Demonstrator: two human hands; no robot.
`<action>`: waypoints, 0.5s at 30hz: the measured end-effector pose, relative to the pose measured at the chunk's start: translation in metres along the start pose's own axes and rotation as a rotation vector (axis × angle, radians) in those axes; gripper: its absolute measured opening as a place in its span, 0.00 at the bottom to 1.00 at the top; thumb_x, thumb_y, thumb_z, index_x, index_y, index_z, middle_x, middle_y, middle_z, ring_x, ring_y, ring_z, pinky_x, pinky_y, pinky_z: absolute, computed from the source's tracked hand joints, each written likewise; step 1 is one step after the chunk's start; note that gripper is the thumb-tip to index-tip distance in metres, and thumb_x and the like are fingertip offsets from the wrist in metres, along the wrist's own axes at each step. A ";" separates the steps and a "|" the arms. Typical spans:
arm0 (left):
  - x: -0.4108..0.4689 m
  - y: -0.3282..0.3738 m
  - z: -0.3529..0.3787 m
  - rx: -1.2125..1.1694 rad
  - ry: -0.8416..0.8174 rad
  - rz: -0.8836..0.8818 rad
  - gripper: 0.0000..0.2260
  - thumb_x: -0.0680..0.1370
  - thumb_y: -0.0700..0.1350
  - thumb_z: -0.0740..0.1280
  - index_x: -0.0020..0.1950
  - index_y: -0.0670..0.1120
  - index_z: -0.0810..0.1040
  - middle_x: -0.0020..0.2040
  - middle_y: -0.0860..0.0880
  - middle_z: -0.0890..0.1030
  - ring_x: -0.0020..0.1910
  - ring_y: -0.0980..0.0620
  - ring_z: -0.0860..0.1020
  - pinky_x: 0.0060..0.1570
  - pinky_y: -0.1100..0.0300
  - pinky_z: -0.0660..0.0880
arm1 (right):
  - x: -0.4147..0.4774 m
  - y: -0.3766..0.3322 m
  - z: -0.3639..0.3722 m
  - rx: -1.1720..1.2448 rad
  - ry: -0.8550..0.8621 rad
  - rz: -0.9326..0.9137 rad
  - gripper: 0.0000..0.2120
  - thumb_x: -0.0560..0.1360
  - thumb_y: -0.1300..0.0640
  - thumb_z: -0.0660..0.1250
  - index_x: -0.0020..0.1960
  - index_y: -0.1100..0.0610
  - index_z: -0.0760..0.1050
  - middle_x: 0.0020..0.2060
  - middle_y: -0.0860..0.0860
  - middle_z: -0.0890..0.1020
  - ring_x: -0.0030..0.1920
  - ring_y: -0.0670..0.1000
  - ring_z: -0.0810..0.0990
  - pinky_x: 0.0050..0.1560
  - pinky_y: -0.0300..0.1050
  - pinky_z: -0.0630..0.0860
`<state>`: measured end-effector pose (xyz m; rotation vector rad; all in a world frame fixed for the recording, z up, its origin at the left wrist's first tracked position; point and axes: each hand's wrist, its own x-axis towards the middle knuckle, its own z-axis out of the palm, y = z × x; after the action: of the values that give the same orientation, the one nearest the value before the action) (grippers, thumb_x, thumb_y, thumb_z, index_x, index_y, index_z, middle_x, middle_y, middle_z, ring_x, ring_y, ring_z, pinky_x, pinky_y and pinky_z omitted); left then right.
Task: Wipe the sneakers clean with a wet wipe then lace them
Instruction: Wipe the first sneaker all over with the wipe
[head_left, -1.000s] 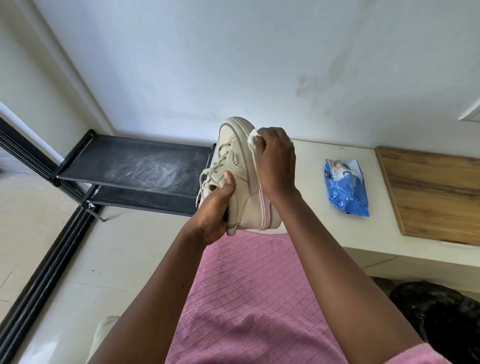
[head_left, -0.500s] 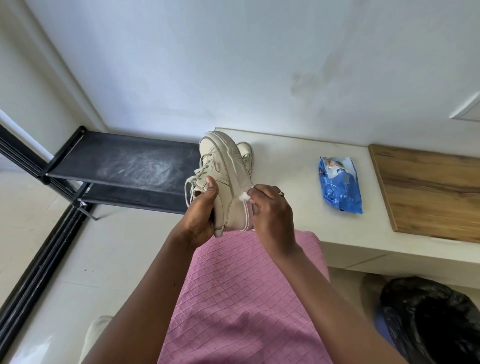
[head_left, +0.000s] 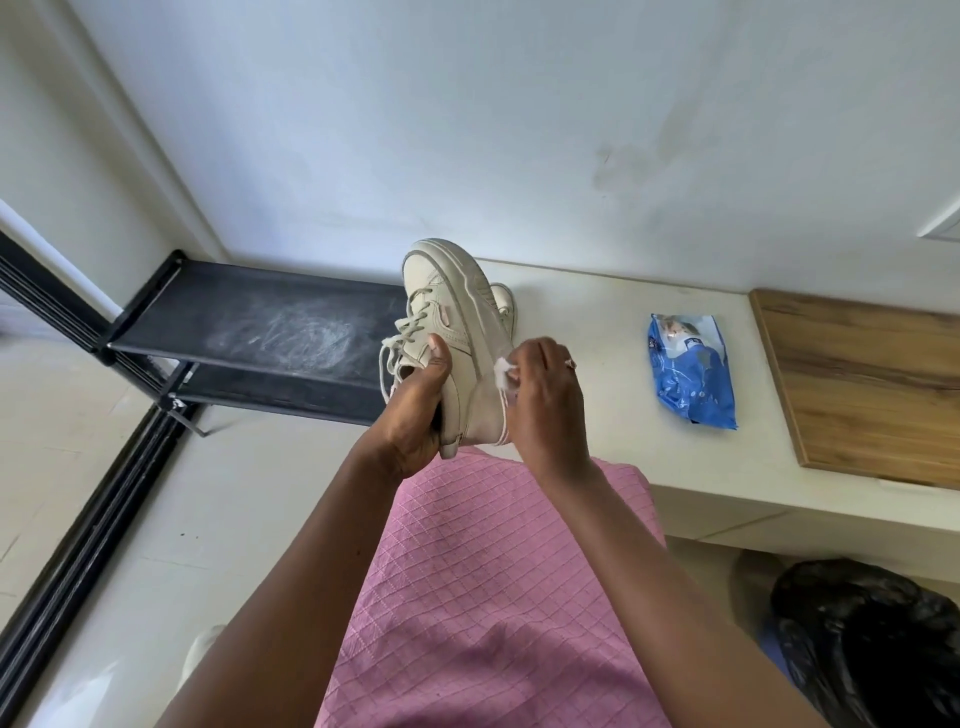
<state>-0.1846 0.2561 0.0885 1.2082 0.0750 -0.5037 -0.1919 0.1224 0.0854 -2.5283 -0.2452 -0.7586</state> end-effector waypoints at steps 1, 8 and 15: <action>-0.001 -0.002 0.001 0.032 -0.018 0.006 0.27 0.78 0.64 0.49 0.60 0.48 0.77 0.50 0.32 0.80 0.29 0.42 0.76 0.23 0.59 0.72 | 0.010 0.001 0.001 0.008 0.000 0.011 0.13 0.59 0.73 0.74 0.38 0.64 0.73 0.35 0.59 0.77 0.34 0.58 0.77 0.33 0.43 0.73; -0.003 -0.007 0.006 0.042 0.009 0.041 0.26 0.77 0.66 0.51 0.58 0.51 0.79 0.45 0.31 0.80 0.35 0.38 0.74 0.31 0.48 0.74 | 0.044 0.010 0.007 0.148 -0.049 0.011 0.11 0.62 0.73 0.62 0.40 0.63 0.79 0.36 0.58 0.78 0.33 0.60 0.78 0.32 0.43 0.73; 0.001 0.006 -0.004 -0.042 0.174 0.065 0.29 0.79 0.64 0.47 0.52 0.47 0.80 0.51 0.37 0.82 0.37 0.40 0.74 0.27 0.57 0.70 | -0.007 0.012 0.000 0.119 0.034 -0.052 0.15 0.61 0.76 0.65 0.42 0.63 0.82 0.36 0.55 0.81 0.36 0.56 0.79 0.32 0.41 0.74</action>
<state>-0.1803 0.2606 0.0917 1.2073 0.1934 -0.3373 -0.1939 0.1119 0.0762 -2.4032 -0.3355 -0.7832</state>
